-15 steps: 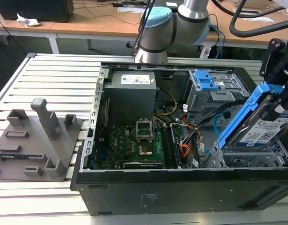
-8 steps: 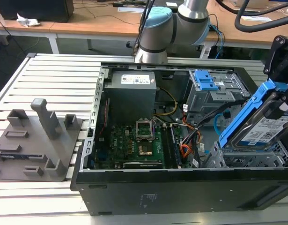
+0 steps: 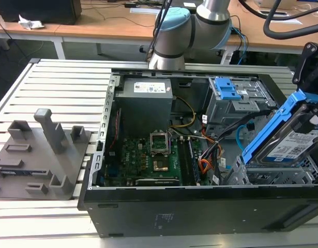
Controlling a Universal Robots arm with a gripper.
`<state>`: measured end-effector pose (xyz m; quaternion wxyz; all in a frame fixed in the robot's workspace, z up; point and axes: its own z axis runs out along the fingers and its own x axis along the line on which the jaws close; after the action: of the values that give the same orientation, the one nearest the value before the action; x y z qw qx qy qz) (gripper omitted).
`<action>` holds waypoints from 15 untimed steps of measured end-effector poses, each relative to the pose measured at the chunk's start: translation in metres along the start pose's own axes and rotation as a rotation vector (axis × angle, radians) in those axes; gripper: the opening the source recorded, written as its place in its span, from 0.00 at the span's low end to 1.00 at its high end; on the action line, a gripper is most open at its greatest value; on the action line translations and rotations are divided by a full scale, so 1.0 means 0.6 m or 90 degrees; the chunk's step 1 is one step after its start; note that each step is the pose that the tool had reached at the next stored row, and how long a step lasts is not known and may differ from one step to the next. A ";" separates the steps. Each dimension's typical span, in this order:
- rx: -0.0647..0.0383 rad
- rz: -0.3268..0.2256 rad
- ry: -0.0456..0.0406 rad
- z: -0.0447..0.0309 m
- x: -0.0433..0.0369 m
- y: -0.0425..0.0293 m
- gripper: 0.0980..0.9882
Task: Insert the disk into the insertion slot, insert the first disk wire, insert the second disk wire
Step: 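Insert the disk into the insertion slot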
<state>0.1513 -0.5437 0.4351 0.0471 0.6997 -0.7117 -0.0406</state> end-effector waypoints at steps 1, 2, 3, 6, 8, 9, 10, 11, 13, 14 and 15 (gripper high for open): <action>0.000 0.000 0.0000 0.000 0.000 0.000 0.30; 0.000 0.000 -0.0001 0.000 0.000 0.000 0.30; 0.000 0.000 -0.0001 0.000 0.000 0.000 0.30; 0.005 0.000 -0.0004 0.001 0.000 0.000 0.30; 0.005 0.000 -0.0002 0.001 0.000 0.000 0.30; 0.005 0.000 -0.0002 0.001 0.000 0.000 0.30; 0.005 0.000 -0.0002 0.001 0.000 0.000 0.30; 0.005 0.000 -0.0002 0.002 0.000 0.000 0.30; 0.005 0.000 -0.0002 0.006 0.000 0.000 0.30; 0.005 0.000 -0.0002 0.012 0.000 -0.001 0.30; 0.005 0.000 -0.0002 0.015 0.000 -0.001 0.30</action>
<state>0.1506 -0.5438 0.4258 0.0442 0.6999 -0.7119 -0.0379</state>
